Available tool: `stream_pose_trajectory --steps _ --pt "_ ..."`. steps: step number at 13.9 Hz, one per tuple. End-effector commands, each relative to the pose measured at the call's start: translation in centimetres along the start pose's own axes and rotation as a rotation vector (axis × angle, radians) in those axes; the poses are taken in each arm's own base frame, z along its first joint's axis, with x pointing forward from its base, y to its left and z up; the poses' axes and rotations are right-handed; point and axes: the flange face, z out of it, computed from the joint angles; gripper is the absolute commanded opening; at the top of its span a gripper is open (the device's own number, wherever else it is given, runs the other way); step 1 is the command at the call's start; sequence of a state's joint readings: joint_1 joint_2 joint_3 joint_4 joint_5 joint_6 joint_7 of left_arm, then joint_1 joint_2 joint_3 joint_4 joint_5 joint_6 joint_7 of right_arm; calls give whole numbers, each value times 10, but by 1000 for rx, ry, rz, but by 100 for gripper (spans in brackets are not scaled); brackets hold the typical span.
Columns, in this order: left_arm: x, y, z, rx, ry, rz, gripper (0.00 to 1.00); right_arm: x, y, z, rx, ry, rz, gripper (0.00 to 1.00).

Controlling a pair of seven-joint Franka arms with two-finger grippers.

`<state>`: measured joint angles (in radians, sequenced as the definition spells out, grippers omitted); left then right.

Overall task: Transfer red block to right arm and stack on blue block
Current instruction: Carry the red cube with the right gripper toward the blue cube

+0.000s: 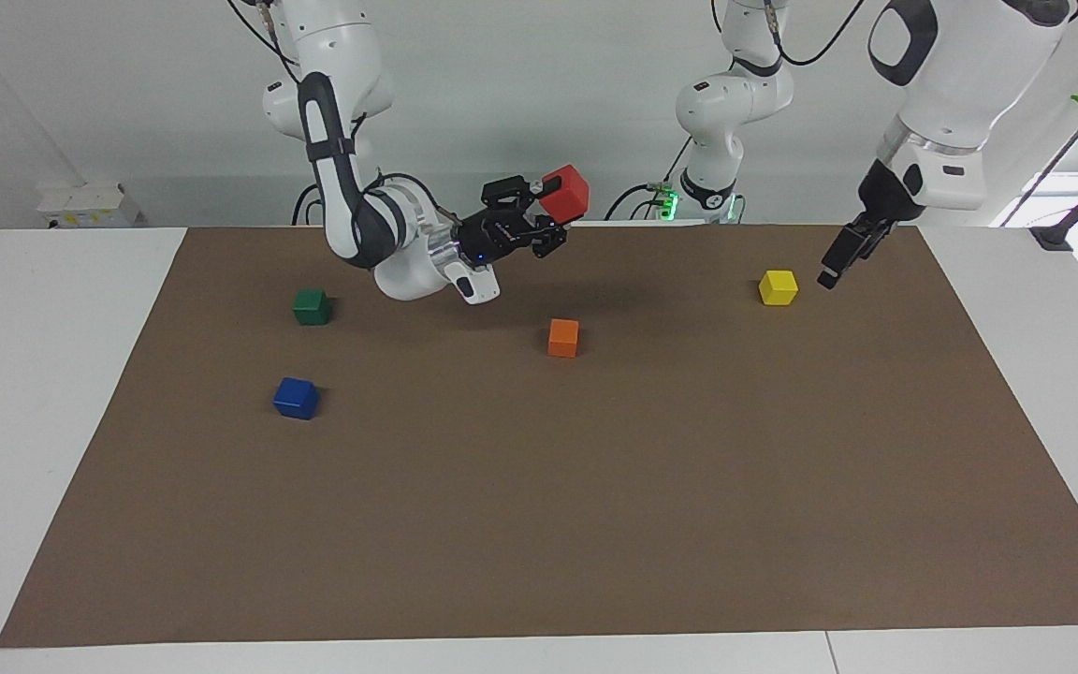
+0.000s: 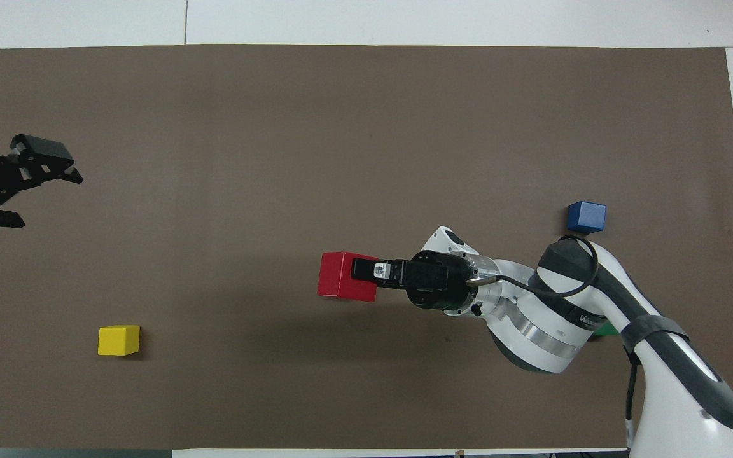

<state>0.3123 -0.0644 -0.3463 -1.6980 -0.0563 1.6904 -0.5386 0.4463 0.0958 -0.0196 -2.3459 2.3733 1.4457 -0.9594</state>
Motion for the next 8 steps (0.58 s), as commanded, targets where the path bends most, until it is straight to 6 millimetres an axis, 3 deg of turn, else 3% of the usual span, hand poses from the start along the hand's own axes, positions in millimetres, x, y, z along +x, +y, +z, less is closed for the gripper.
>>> stream_pose_trajectory --steps 1,4,6,8 --pt "4 -7 -9 119 -20 209 100 -1 -43 29 -79 63 30 0" --pt "-7 -13 -16 164 -100 401 100 2 -76 56 -153 115 52 0" --pt "-9 -21 -12 170 -117 435 100 -1 -98 83 -238 172 67 0" --pt "-6 -14 -15 163 -88 452 100 -3 -118 104 -345 207 73 0"
